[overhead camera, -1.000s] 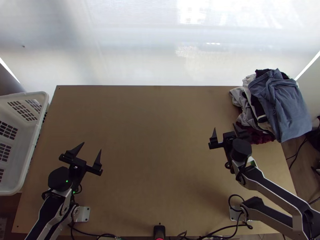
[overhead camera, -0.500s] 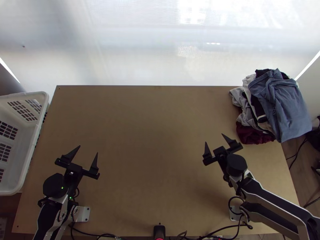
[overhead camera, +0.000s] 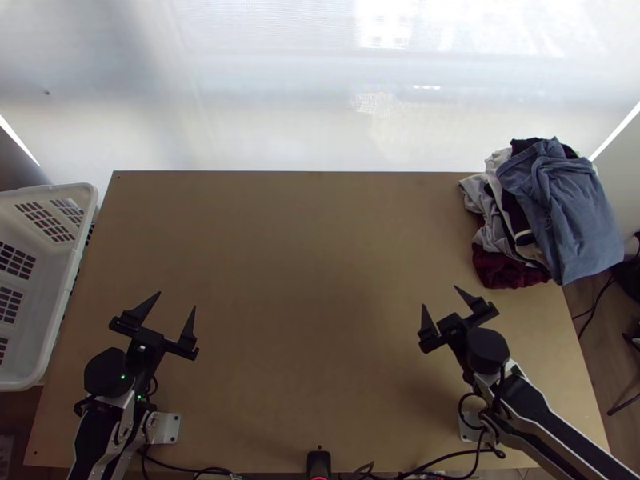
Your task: Fold the t-shirt
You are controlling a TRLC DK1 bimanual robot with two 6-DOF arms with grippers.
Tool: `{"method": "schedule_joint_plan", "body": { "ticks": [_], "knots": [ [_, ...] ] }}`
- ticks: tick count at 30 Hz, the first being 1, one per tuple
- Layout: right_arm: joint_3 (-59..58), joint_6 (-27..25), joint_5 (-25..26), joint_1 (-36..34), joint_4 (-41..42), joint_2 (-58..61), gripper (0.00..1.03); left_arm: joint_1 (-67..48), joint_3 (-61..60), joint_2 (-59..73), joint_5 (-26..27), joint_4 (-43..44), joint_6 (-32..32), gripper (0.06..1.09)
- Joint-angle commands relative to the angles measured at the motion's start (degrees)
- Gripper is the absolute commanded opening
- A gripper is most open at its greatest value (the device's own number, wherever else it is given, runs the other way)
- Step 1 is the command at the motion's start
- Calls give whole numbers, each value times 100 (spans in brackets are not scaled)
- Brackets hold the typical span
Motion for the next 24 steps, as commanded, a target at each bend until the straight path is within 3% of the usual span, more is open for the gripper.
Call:
{"method": "schedule_joint_plan", "body": {
  "ticks": [1, 16, 20, 24],
  "knots": [
    [-44, 69, -24, -55, -1297, -1239, 98, 26, -3, -16, 40, -23, 2, 104],
    [-44, -107, -112, -741, -1772, -2452, 98, -45, -12, 10, 225, -67, 20, 104],
    [-44, -186, -130, -1312, -1772, -2953, 98, -53, -12, 28, 225, -67, 20, 104],
    [-44, -177, -745, -2006, -1930, -3393, 98, -36, -12, 28, 225, -67, 20, 104]
  ]
}}
